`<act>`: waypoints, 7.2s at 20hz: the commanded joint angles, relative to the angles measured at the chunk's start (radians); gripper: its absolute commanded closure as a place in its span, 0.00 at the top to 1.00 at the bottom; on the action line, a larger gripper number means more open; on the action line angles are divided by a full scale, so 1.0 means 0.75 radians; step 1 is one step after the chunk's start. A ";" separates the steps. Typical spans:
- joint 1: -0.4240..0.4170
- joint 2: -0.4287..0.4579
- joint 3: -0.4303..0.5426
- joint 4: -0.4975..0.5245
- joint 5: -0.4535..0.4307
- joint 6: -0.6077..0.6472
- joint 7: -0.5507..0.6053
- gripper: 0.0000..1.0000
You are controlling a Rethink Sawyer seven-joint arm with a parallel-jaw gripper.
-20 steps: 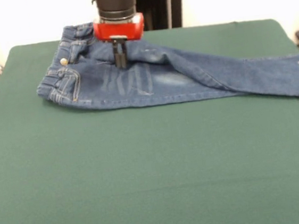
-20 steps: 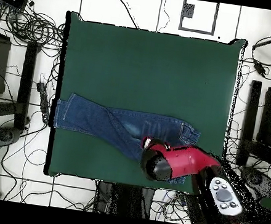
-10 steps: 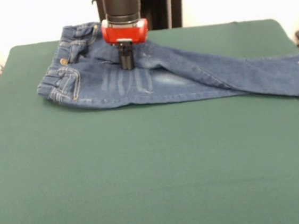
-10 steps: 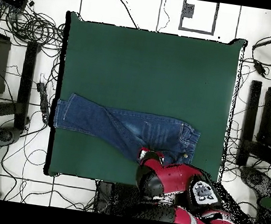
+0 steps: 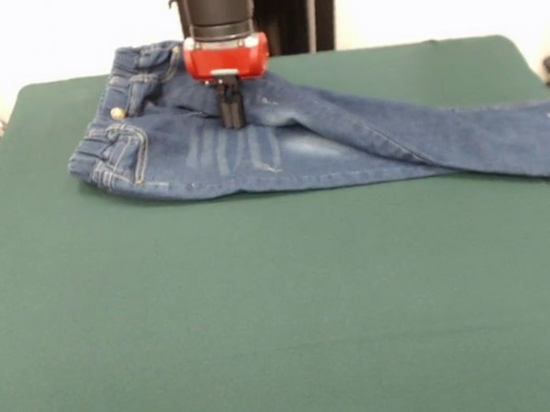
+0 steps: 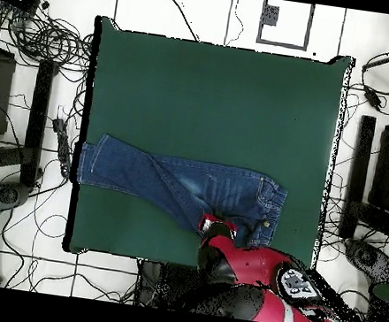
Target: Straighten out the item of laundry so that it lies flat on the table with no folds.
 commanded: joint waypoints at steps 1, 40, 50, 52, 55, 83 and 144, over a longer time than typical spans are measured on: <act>-0.093 0.197 0.010 -0.213 -0.035 0.223 -0.012 0.00; -0.557 -0.235 0.818 -0.217 -0.129 1.053 -0.358 0.00; -0.337 -0.228 0.486 0.051 -0.171 0.707 0.201 0.00; -0.282 -0.205 0.399 0.071 -0.173 0.625 0.248 0.00; -0.169 -0.142 0.228 0.067 -0.166 0.465 0.309 0.00; 0.039 0.507 -0.183 -0.277 0.220 -0.330 0.005 0.00; -0.831 -0.065 0.772 -0.082 -0.558 0.774 -0.530 0.00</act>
